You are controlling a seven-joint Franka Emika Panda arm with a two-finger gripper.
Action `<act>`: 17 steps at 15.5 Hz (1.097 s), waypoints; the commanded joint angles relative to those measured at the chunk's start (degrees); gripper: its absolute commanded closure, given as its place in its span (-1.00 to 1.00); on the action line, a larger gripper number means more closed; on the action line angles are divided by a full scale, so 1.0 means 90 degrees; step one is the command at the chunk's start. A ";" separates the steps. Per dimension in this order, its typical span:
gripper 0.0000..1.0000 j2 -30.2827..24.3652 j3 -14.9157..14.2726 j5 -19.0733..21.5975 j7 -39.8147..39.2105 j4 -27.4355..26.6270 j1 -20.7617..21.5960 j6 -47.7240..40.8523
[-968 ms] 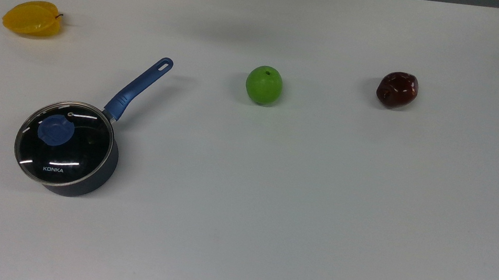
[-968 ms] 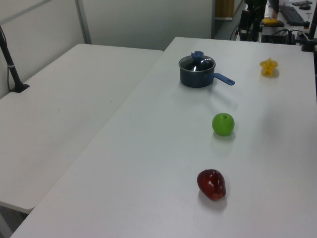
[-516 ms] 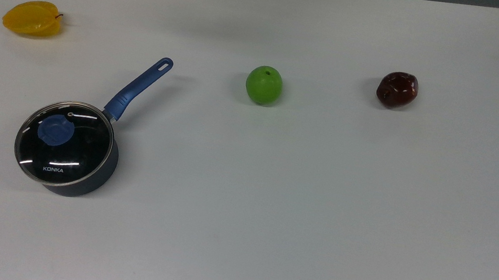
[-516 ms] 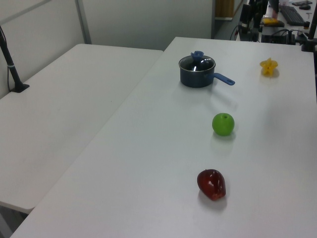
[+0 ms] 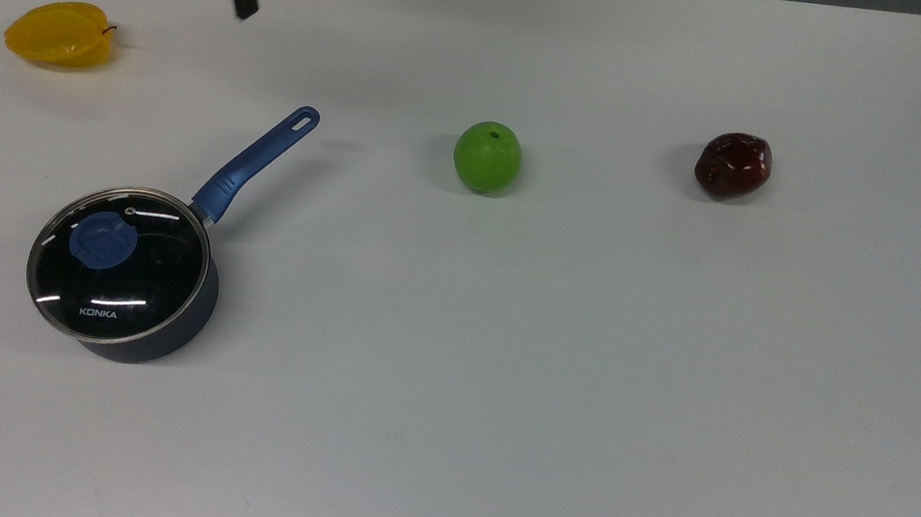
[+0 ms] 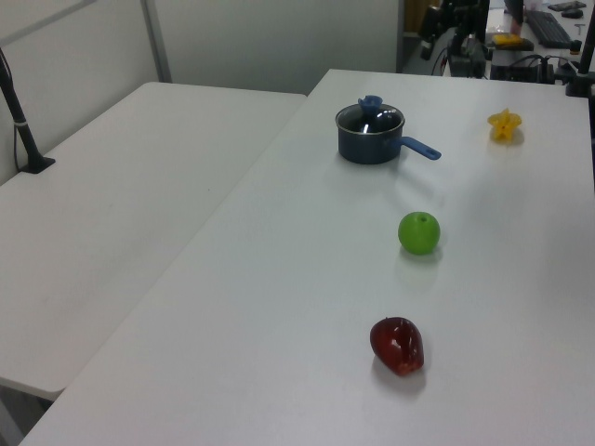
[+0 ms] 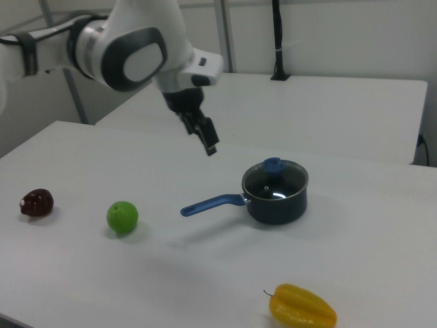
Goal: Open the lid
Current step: 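Move the gripper down over the saucepan to the blue lid knob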
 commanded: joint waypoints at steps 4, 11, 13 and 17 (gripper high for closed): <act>-0.85 0.1803 -0.0028 -0.0135 0.1188 0.1275 -0.0314 0.1016; -0.84 0.2811 -0.0048 -0.0087 0.1313 0.1656 -0.0450 0.2842; -0.84 0.2909 -0.0048 -0.0088 0.1401 0.1676 -0.0450 0.3175; -0.87 0.2929 -0.0048 -0.0126 0.1353 0.1676 -0.0431 0.3342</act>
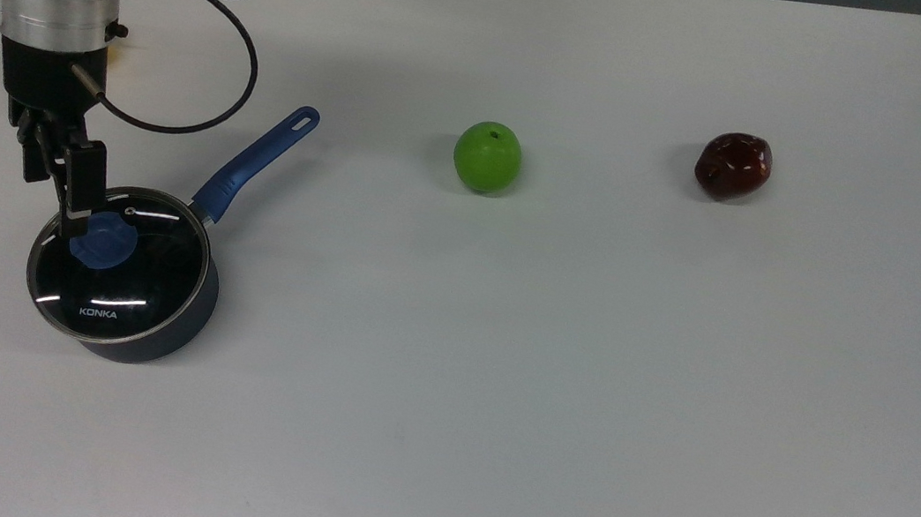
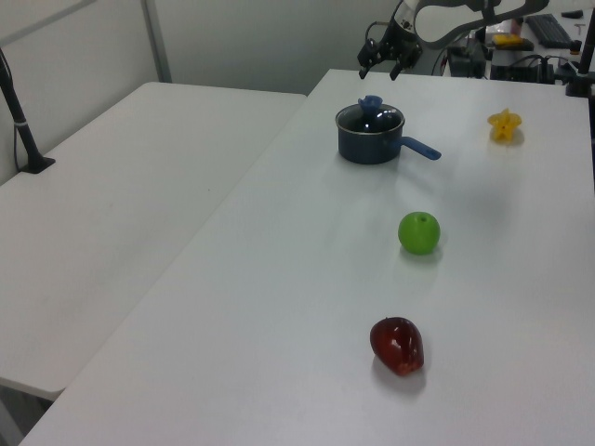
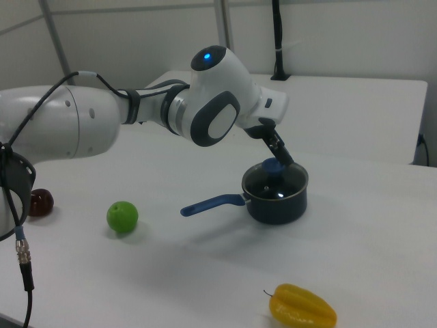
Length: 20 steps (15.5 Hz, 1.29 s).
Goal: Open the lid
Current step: 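Move the gripper down over the saucepan to the blue lid knob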
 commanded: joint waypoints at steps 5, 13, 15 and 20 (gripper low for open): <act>-0.88 0.0287 -0.0011 -0.0127 -0.0523 0.0065 0.0143 0.0024; -0.89 0.0386 -0.0011 -0.0147 -0.1090 0.0025 0.0290 0.0004; -0.85 0.0395 -0.0011 -0.0166 -0.1090 0.0025 0.0300 0.0004; -0.51 0.0444 -0.0011 -0.0362 -0.1227 -0.0033 0.0290 0.0014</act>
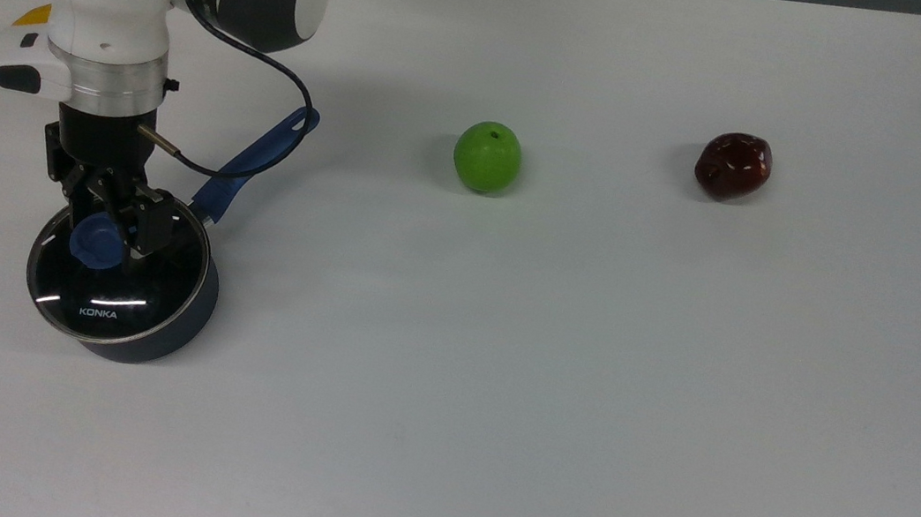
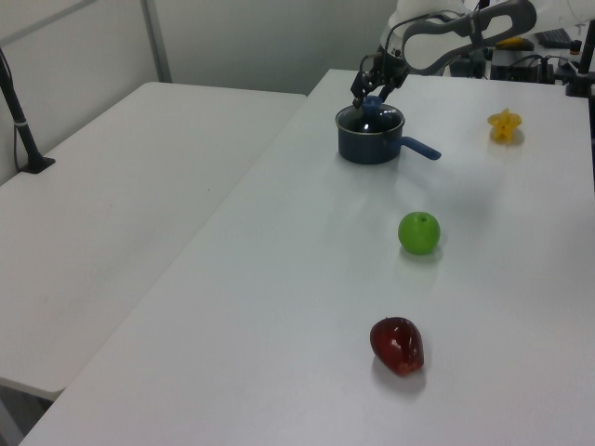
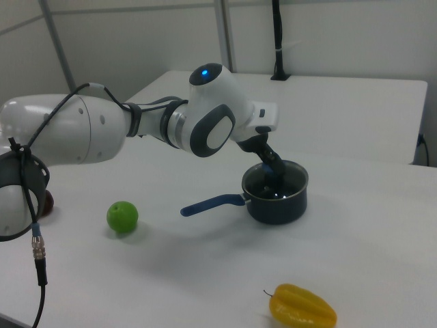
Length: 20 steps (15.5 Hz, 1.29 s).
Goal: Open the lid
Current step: 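Close the gripper on the blue knob of the glass lid, then lift the glass lid off the saucepan and carry it beside the pan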
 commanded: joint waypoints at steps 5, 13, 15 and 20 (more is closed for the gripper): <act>0.13 -0.0007 -0.0044 -0.0004 -0.0194 -0.0026 0.0035 -0.0006; 0.23 -0.0406 -0.0073 0.0055 -0.0223 -0.0016 -0.0072 -0.0356; 0.23 -0.0602 -0.0073 0.0074 -0.0223 -0.0026 -0.0219 -0.0591; 0.23 -0.0807 -0.0063 0.0356 -0.0953 -0.0182 -0.0911 -0.0944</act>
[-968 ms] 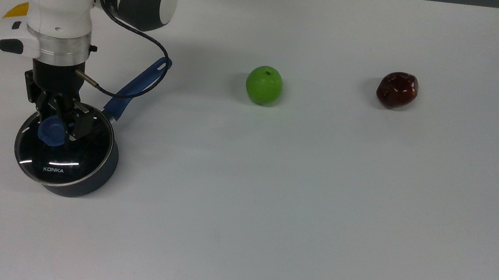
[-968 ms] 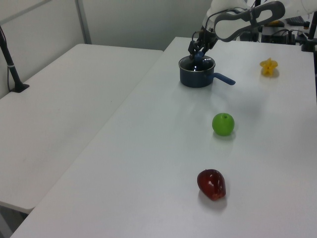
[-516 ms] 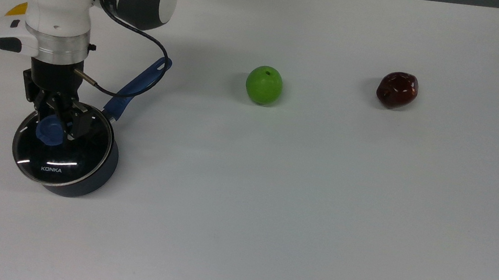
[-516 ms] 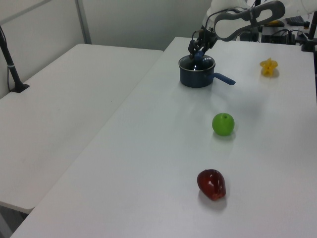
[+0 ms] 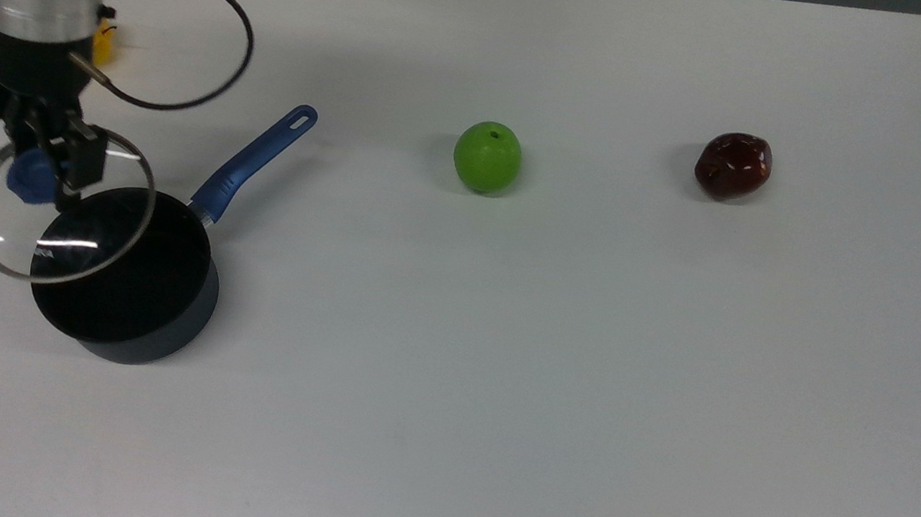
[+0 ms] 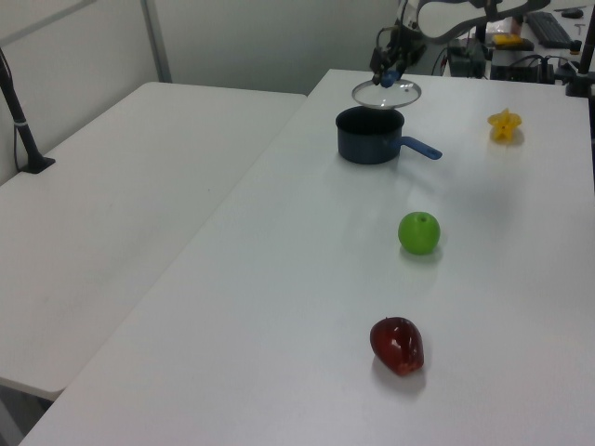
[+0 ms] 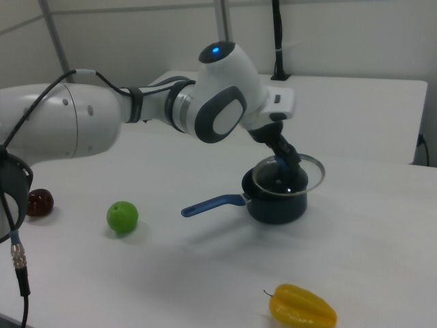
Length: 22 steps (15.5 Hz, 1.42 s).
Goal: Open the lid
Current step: 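Lift the glass lid off the saucepan and carry it beside the pan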
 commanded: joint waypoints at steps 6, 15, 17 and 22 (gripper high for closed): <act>0.23 -0.0233 -0.0361 0.1369 -0.2412 -0.0597 -0.1206 -0.0057; 0.20 0.0675 -0.0392 0.1937 -0.3175 -0.0608 -0.1411 0.0920; 0.15 0.0734 -0.0392 0.1947 -0.3322 -0.0617 -0.1411 0.0930; -0.15 0.0871 -0.0392 0.1966 -0.3294 -0.0637 -0.1372 0.1310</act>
